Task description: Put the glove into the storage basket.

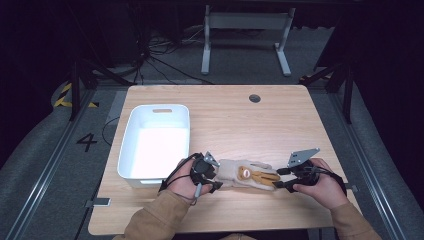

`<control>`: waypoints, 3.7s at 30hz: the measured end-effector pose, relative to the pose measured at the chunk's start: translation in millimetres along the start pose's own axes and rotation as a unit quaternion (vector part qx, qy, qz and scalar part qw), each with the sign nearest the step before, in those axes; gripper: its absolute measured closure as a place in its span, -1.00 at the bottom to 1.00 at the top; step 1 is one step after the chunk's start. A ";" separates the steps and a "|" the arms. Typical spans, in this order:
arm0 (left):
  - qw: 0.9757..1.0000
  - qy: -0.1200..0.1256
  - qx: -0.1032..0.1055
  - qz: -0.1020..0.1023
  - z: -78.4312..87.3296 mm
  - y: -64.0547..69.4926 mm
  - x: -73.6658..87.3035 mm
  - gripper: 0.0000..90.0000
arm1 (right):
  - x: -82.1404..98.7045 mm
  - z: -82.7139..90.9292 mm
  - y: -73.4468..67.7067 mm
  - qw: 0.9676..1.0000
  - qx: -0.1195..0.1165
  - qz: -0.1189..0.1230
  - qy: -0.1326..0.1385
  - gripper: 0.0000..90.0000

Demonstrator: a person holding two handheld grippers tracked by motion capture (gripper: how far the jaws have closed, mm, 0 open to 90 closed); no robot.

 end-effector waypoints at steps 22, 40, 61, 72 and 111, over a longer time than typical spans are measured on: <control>0.999 -0.014 -0.036 0.009 -18.3 -8.8 4.0 0.41 | 7.6 -2.7 2.5 1.000 0.009 0.001 -0.028 0.94; 0.999 0.006 -0.032 -0.029 -9.6 -2.4 -3.6 0.98 | -2.0 8.4 4.4 0.999 0.033 -0.001 -0.008 0.96; 0.996 0.022 -0.066 -0.057 10.3 11.9 1.9 0.99 | -33.4 7.8 25.7 0.996 0.071 0.009 0.058 0.96; 0.998 -0.016 -0.052 -0.044 -6.0 7.1 15.8 0.99 | -23.4 2.1 23.4 0.998 0.058 -0.007 0.031 0.96; 0.999 0.030 -0.005 -0.027 3.7 14.9 -18.8 0.17 | -6.8 32.2 22.7 0.995 0.076 -0.046 0.040 0.98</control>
Point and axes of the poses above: each handheld gripper's, and its own axes: z roughly backward along the jaws, x roughly out of its underside, y roughly to its right, the point moved 7 cm from there along -z, roughly forward along the jaws, and after that the axes turned 11 degrees about y, right-handed, at the moved point
